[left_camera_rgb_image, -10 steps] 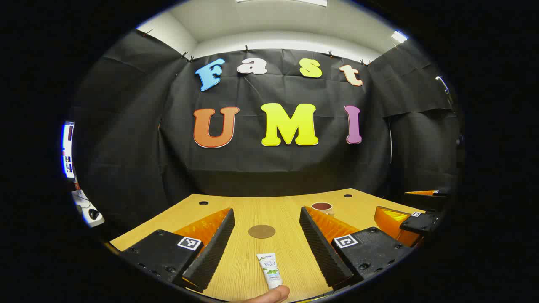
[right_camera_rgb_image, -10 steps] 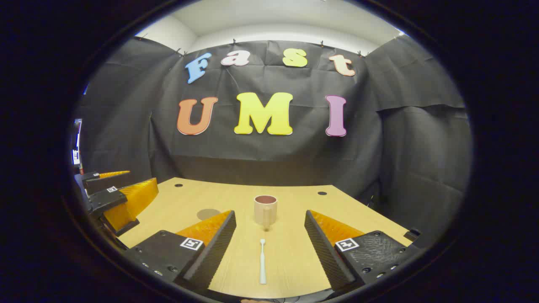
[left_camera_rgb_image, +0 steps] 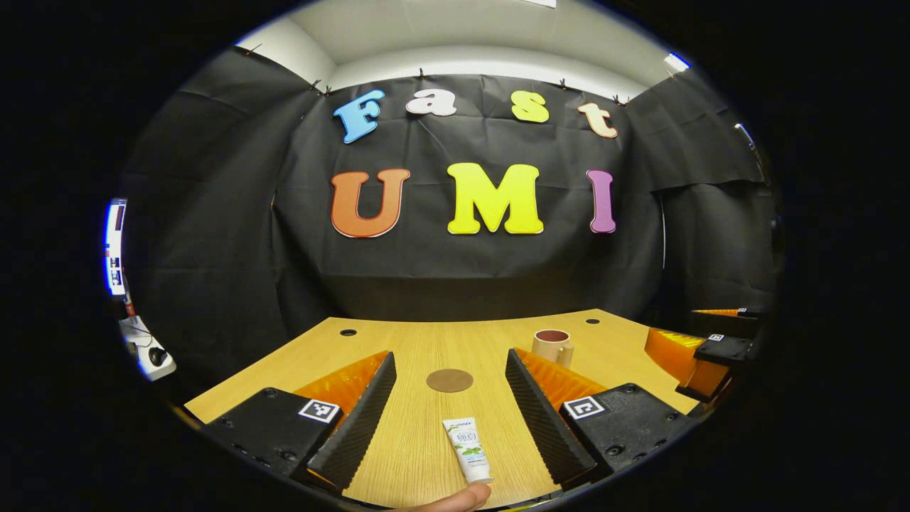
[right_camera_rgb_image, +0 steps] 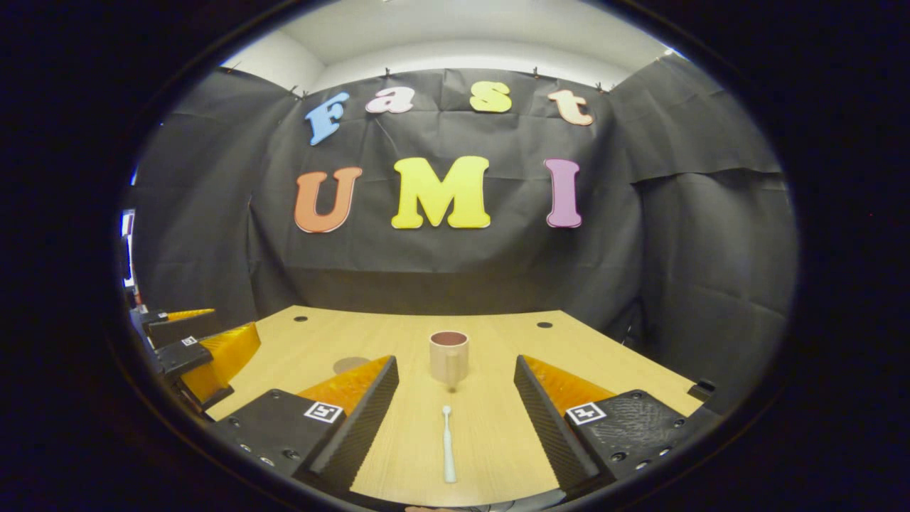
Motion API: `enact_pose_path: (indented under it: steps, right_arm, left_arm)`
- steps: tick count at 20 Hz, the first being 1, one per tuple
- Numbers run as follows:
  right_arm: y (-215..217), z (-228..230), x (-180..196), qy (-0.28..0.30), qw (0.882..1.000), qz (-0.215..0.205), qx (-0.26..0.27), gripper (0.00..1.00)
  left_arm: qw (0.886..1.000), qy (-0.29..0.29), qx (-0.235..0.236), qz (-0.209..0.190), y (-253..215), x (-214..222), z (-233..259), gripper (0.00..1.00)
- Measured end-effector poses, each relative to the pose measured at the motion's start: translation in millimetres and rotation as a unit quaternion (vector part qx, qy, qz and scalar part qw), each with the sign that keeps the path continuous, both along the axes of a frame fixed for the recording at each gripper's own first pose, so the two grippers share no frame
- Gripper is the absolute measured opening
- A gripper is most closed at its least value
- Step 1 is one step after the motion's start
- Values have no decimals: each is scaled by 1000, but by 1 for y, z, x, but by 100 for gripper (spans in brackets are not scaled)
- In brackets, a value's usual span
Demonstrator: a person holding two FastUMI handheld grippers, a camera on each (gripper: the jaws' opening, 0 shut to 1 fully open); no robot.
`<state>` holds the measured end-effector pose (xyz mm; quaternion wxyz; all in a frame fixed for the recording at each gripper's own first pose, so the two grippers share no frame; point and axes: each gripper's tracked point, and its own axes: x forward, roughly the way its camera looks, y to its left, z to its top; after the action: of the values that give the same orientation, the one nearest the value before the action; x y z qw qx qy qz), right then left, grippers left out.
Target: Put the toothbrush and toothpaste on the desktop into the cup, then pick up the cup and place it on the coaster on the desktop.
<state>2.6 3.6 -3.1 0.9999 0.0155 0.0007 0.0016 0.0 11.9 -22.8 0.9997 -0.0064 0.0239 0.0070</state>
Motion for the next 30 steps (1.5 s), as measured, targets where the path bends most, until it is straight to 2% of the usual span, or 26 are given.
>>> enact_pose_path:
  steps: [9, 13, 30]
  right_arm:
    - [-15, -5, 0, 4, 1000, -8, 3, 97]
    - [-23, -10, 3, 6, 1000, -12, 6, 97]
    - [-32, -71, 26, 65, 998, -8, -7, 97]
  left_arm:
    - [1000, 7, 4, 5, -5, 0, -7, 98]
    - [1000, 4, 12, -5, -15, -4, -6, 98]
    - [1000, 7, 6, -9, -23, -6, -22, 98]
